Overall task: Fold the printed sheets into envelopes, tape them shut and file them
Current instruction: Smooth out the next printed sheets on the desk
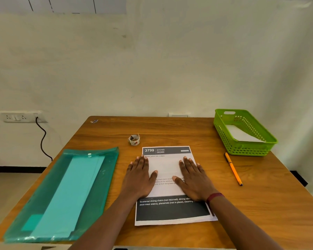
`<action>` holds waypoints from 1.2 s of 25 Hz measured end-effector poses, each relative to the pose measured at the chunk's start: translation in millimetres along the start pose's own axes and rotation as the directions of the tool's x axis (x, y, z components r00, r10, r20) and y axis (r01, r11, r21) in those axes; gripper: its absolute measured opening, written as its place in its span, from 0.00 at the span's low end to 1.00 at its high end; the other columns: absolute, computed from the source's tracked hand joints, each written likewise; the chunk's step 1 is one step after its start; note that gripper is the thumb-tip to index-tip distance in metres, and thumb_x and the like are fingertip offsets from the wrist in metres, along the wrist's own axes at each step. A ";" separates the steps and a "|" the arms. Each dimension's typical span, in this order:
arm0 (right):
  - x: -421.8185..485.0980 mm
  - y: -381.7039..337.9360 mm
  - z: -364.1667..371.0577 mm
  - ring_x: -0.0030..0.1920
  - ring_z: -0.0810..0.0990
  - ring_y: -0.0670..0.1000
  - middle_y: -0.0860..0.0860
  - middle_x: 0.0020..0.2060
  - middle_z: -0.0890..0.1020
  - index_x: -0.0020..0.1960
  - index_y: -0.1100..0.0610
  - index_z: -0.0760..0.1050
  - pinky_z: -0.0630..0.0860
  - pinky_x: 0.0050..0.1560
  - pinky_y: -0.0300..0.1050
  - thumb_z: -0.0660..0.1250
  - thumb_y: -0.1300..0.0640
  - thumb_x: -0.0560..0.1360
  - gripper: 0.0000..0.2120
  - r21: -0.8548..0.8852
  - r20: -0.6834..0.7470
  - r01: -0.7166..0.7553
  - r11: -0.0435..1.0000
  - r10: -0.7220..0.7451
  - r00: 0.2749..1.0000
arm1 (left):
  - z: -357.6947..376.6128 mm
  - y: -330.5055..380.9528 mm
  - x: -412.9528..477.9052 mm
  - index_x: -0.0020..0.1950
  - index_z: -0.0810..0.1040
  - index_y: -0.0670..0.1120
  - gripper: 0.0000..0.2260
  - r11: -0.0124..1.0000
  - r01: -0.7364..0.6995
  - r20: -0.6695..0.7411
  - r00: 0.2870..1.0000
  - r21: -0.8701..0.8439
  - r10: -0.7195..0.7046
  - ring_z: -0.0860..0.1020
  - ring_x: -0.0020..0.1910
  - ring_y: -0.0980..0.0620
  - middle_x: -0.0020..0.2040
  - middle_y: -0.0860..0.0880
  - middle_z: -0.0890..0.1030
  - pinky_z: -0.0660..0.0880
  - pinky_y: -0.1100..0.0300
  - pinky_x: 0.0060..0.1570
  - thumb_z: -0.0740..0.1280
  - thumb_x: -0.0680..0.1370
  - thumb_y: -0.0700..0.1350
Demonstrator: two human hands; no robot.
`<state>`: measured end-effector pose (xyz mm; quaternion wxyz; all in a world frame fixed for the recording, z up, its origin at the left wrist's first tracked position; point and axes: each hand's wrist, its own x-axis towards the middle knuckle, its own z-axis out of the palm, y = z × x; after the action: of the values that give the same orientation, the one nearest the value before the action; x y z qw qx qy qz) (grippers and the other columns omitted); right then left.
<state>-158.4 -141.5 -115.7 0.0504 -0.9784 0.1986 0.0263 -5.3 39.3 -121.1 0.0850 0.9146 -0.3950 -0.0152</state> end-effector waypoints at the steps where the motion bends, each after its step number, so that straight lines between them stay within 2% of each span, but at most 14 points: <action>1: 0.0 0.0 0.9 0.78 0.38 0.52 0.53 0.79 0.41 0.79 0.54 0.38 0.38 0.77 0.53 0.39 0.31 0.78 0.38 0.001 -0.007 -0.001 1.000 0.001 1.000 | 0.6 -0.3 -0.6 0.80 0.49 0.44 0.34 1.000 -0.005 -0.016 1.000 -0.008 0.005 0.46 0.80 0.48 0.81 0.45 0.50 0.45 0.49 0.77 0.45 0.81 0.64; 7: 0.9 2.3 7.1 0.78 0.39 0.51 0.51 0.79 0.41 0.79 0.52 0.39 0.37 0.76 0.52 0.34 0.28 0.74 0.41 -0.002 -0.050 -0.005 1.000 0.005 0.999 | -2.2 -5.9 2.6 0.78 0.60 0.52 0.30 0.988 -0.013 -0.071 0.997 -0.152 0.002 0.57 0.77 0.48 0.78 0.49 0.60 0.54 0.48 0.74 0.55 0.79 0.64; 10: 1.8 3.6 8.7 0.78 0.39 0.51 0.51 0.79 0.41 0.79 0.52 0.38 0.37 0.75 0.52 0.33 0.28 0.73 0.42 0.005 -0.045 -0.003 1.000 0.004 0.999 | -12.3 -9.3 10.6 0.76 0.61 0.54 0.32 0.982 -0.001 -0.016 1.000 -0.190 -0.002 0.62 0.73 0.48 0.75 0.51 0.63 0.61 0.47 0.70 0.61 0.76 0.66; 14: 2.0 3.4 7.7 0.78 0.38 0.51 0.51 0.79 0.40 0.79 0.51 0.37 0.37 0.76 0.52 0.33 0.28 0.73 0.42 0.010 -0.037 -0.002 1.000 0.002 0.999 | -32.2 -5.8 30.2 0.77 0.57 0.56 0.38 0.997 0.024 0.145 0.989 -0.079 -0.012 0.61 0.72 0.43 0.74 0.48 0.63 0.63 0.42 0.67 0.67 0.72 0.67; 19: 1.1 2.7 8.2 0.78 0.38 0.51 0.51 0.79 0.40 0.79 0.51 0.38 0.37 0.75 0.52 0.33 0.27 0.73 0.42 0.021 -0.042 0.002 1.000 -0.001 0.999 | -43.2 1.4 46.7 0.77 0.56 0.57 0.42 0.996 0.087 0.294 0.953 -0.034 -0.073 0.56 0.76 0.40 0.78 0.46 0.58 0.60 0.37 0.69 0.72 0.69 0.66; 24: 0.3 3.6 8.1 0.78 0.40 0.50 0.51 0.79 0.42 0.79 0.51 0.39 0.38 0.75 0.51 0.35 0.27 0.74 0.41 0.038 -0.068 0.010 0.999 -0.008 0.998 | -46.5 6.1 49.2 0.71 0.65 0.57 0.34 0.993 0.108 0.332 0.939 -0.038 -0.089 0.58 0.74 0.41 0.75 0.46 0.62 0.61 0.40 0.68 0.73 0.69 0.64; 30: -1.2 4.0 7.6 0.78 0.41 0.50 0.51 0.79 0.43 0.79 0.50 0.41 0.36 0.74 0.50 0.36 0.28 0.75 0.40 0.038 -0.069 0.017 0.999 -0.014 0.997 | -52.1 11.2 45.1 0.68 0.67 0.55 0.32 0.988 0.139 0.326 0.939 -0.061 -0.112 0.59 0.73 0.42 0.73 0.47 0.62 0.61 0.39 0.68 0.75 0.69 0.62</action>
<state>-161.3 -143.9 -123.5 0.0628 -0.9791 0.1929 -0.0118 22.6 6.5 -66.1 0.0561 0.9188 -0.3436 -0.1860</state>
